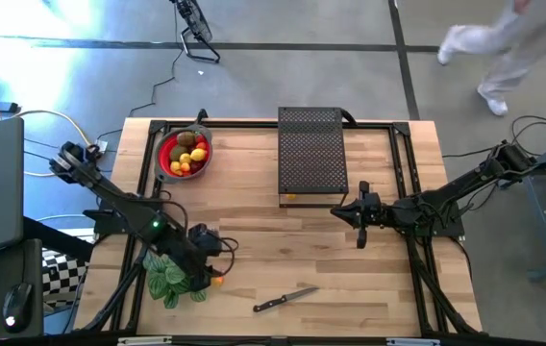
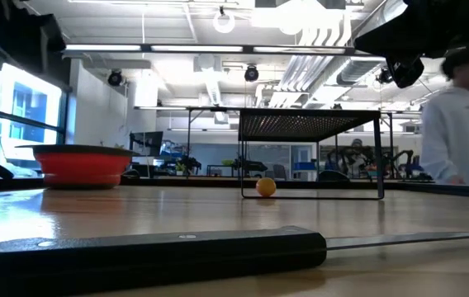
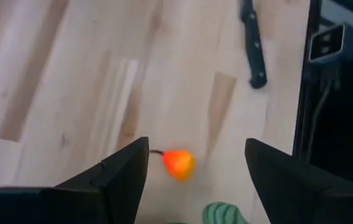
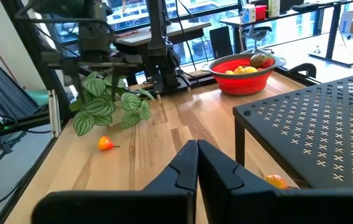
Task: Pick & Place Fruit
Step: Put the orange pear into the strainer bowl
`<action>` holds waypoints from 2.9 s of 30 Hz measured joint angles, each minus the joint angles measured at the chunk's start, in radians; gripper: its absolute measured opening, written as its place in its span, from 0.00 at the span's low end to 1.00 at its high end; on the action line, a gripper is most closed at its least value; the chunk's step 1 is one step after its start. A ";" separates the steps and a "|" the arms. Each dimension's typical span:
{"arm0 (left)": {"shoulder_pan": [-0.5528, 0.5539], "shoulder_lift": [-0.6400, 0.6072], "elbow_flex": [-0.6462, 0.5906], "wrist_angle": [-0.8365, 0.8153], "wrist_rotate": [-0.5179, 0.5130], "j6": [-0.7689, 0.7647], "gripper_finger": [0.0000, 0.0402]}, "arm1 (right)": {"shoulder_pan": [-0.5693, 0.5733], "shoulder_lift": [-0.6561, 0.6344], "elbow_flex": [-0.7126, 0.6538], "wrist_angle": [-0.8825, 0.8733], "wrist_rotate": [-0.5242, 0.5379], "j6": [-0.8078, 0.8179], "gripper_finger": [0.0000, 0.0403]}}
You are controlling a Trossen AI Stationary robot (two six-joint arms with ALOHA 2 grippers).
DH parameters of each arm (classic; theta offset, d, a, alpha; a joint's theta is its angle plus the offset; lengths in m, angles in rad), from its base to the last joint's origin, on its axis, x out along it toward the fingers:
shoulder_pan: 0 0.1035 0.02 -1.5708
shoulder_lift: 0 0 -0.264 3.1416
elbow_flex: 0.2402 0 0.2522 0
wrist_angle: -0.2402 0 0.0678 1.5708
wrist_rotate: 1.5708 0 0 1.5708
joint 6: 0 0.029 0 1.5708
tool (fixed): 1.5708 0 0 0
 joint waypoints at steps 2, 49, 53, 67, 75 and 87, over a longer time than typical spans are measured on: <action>-0.009 0.029 0.002 -0.010 0.010 -0.021 0.65 | 0.000 0.000 0.000 0.001 0.001 0.000 0.01; -0.038 0.365 0.231 -0.218 0.055 0.010 0.65 | 0.000 0.000 0.000 -0.016 0.048 0.000 0.01; -0.038 0.365 0.231 -0.193 0.055 0.003 0.65 | 0.000 0.000 0.000 -0.015 0.048 0.000 0.01; -0.038 0.374 0.193 -0.161 0.069 -0.001 0.65 | 0.000 0.000 0.000 -0.032 0.048 0.030 0.01; -0.038 0.374 0.146 -0.132 0.095 -0.026 0.65 | 0.000 0.000 0.000 -0.032 0.048 0.030 0.01; -0.038 0.374 0.141 -0.109 0.045 -0.026 0.65 | 0.000 0.000 0.000 -0.037 0.048 0.030 0.01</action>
